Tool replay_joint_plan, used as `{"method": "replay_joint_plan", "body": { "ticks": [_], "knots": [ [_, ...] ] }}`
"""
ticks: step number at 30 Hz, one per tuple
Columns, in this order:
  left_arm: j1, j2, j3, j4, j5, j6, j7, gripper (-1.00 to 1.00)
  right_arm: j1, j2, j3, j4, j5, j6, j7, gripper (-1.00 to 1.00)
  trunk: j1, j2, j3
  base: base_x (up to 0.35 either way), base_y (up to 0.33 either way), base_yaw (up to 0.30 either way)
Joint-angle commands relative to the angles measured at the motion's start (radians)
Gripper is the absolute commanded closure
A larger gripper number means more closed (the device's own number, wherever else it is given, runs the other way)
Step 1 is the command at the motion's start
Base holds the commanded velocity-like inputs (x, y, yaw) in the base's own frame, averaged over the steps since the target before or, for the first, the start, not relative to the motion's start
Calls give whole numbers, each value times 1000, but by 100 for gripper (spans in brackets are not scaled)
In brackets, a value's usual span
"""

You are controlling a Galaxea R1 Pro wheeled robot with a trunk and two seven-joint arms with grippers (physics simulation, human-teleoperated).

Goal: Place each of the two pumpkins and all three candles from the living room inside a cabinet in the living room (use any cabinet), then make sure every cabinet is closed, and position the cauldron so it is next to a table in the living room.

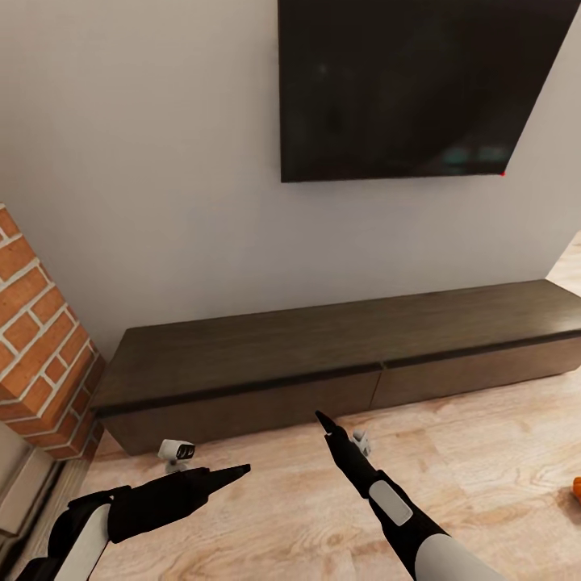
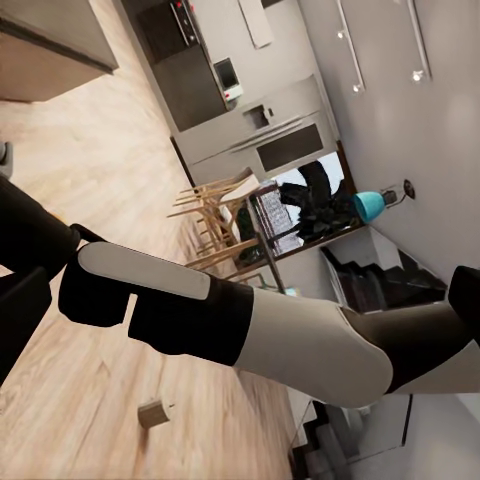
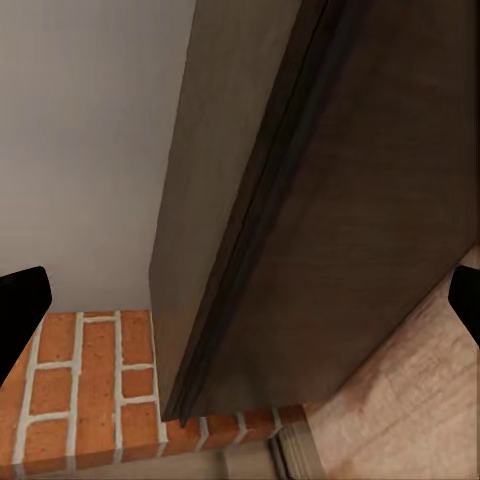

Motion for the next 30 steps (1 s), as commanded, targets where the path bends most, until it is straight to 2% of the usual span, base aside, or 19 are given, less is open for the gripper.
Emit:
{"method": "replay_joint_plan", "body": {
  "ticks": [1, 28, 30],
  "knots": [
    [-1, 1, -1, 0, 4, 5, 0, -100, -1, 0, 3, 0, -11, 4, 2, -100, 4, -8, -4, 0, 0, 0],
    [-1, 1, -2, 0, 4, 5, 0, -100, -1, 0, 3, 1, -11, -2, 2, -100, 107, -197, -89, 0, 0, 0],
    [-1, 1, -2, 0, 4, 5, 0, -100, -1, 0, 4, 1, -11, -2, 2, -100, 107, -197, -89, 0, 0, 0]
  ]
}}
